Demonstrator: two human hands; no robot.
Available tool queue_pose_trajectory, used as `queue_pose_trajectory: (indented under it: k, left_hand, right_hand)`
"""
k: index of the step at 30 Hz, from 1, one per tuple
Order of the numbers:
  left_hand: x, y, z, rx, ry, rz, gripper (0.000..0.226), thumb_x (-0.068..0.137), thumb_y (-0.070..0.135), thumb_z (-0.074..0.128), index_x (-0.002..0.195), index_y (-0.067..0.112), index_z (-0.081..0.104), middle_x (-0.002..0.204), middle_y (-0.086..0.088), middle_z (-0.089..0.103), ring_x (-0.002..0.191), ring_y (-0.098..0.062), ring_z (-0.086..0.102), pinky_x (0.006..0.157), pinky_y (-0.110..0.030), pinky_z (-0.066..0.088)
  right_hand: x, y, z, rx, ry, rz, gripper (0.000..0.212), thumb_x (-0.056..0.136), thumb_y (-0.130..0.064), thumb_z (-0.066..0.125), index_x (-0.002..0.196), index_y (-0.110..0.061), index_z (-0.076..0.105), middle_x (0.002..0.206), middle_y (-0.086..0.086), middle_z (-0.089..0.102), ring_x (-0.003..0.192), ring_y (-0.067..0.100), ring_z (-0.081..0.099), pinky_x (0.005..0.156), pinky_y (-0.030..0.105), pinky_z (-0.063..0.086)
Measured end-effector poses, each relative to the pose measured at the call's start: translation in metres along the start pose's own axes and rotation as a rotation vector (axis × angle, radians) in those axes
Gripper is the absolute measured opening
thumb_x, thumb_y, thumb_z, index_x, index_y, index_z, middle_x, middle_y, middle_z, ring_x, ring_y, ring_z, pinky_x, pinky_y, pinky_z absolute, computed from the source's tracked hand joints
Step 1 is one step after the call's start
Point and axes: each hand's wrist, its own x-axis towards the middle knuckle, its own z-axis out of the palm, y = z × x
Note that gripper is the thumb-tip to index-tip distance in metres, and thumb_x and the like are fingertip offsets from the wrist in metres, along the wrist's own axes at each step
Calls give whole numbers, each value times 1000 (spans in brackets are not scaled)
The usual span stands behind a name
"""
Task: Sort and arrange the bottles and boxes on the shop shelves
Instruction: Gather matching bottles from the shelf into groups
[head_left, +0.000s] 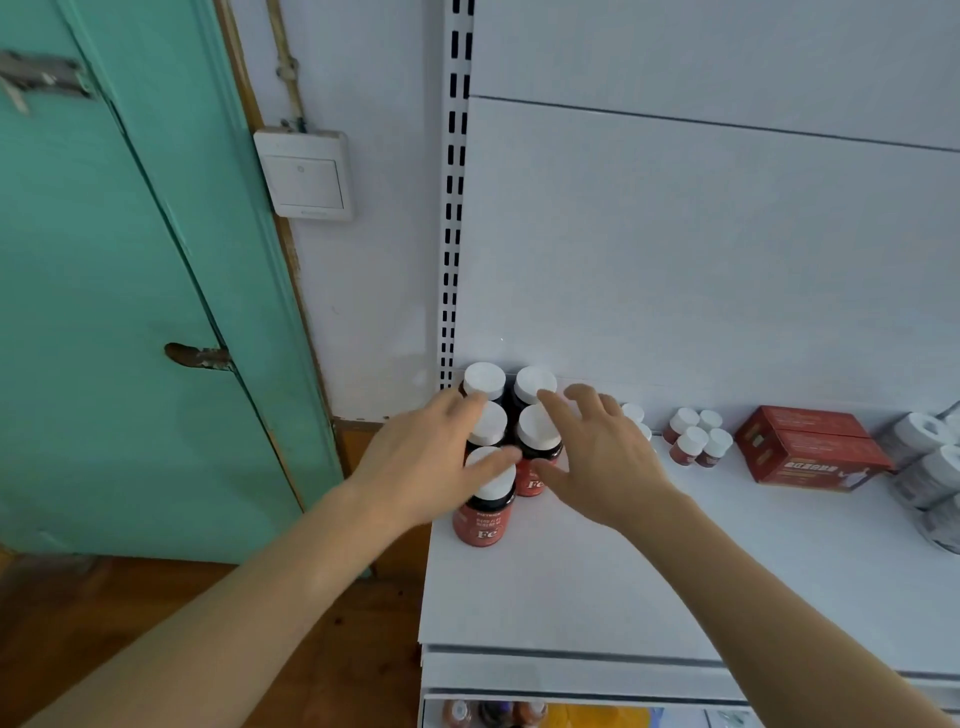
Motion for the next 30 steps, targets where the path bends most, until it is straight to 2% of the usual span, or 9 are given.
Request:
queue_pose_trajectory:
  k: [3,7,10,15,17,21,25,28,30]
  left_hand:
    - [-17,6,11,44,3,37,77,81,82,30,133,26,38,132,4,42,94,-16,58,69,-31,53]
    - [-30,8,21,-11,44,95,63,86,64,53,131,21,49,136,2,42,94,-17,61,71,-29,53]
    - [-34,8,23,-79,58,117,47,92,43,59,131,18,53,131,3,51,97,-17,63,72,-30,56]
    - [-35,8,22,-118,63,115,42,95,36,57,133,20,54,125,5,59,99,-14,63,72,-20,46]
    - [-35,7,22,-131,60,103,43,95,36,57,135,21,53,128,6,58,101,-11,61,74,-17,43]
    - [-36,6,22,-154,66,88,43,95,36,57,136,22,52,130,7,57,101,-10,61,78,-19,48]
    - [-37,6,26,-159,77,85,44,95,36,58,136,21,52,130,5,56,101,-11,61,74,-14,39]
    - [-38,4,27,-130,93,87,46,93,42,58,134,23,51,129,6,55,96,-10,62,71,-17,48]
    - [-37,4,24,-71,121,82,49,90,51,57,131,24,52,124,8,56,93,-11,62,66,-23,52]
  right_hand:
    - [-12,-3,7,13,181,-88,47,77,-38,69,120,-21,61,124,6,55,112,31,51,80,43,50]
    - [-23,-10,17,71,288,-222,32,79,-33,67,108,-20,70,108,4,63,103,30,55,76,40,50]
    - [-28,-15,25,130,249,-272,32,81,-29,68,111,-21,71,93,-3,67,89,26,59,69,37,52]
    - [-30,-21,30,246,223,-246,30,86,-26,60,114,-18,67,80,-1,69,70,26,62,49,38,51]
    - [-31,-24,31,253,245,-260,28,86,-23,61,112,-16,68,81,0,70,68,26,63,47,37,51]
    - [-31,-27,29,240,265,-266,25,84,-22,63,107,-15,69,77,0,69,65,25,61,46,34,49]
    - [-31,-27,30,234,281,-280,24,85,-17,66,108,-14,69,79,1,70,66,25,62,47,32,49]
    - [-31,-26,30,221,283,-292,23,88,-20,61,109,-14,69,81,0,69,68,25,62,48,29,46]
    - [-32,-23,30,230,269,-285,28,90,-25,56,114,-15,67,85,-1,69,75,25,62,51,32,49]
